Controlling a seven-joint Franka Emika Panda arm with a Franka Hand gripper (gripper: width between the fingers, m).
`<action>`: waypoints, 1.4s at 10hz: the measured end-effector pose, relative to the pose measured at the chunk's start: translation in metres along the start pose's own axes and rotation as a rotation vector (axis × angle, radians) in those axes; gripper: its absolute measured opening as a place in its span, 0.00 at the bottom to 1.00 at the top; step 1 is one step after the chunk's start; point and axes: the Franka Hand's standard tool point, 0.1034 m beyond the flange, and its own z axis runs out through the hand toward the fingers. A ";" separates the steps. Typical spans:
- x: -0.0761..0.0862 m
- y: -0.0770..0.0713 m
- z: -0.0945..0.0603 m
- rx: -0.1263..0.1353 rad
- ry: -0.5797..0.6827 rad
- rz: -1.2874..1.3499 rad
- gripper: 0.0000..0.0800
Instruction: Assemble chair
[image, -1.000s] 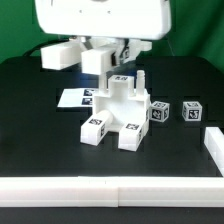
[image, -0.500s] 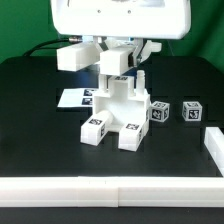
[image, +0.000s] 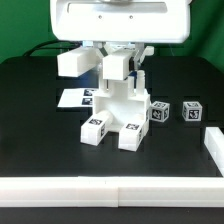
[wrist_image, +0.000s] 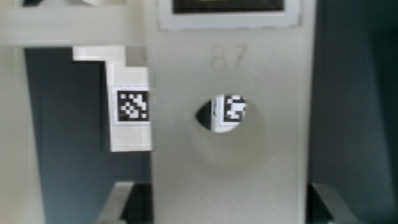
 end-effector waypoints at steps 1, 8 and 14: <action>-0.001 -0.002 0.002 -0.004 -0.002 -0.002 0.36; -0.005 -0.009 0.007 -0.008 -0.010 -0.012 0.36; -0.004 -0.018 0.004 -0.007 -0.008 0.008 0.36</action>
Offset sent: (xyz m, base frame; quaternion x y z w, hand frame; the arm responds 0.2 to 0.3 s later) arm 0.0012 0.0017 -0.0051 0.0002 0.0016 -0.0091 1.0000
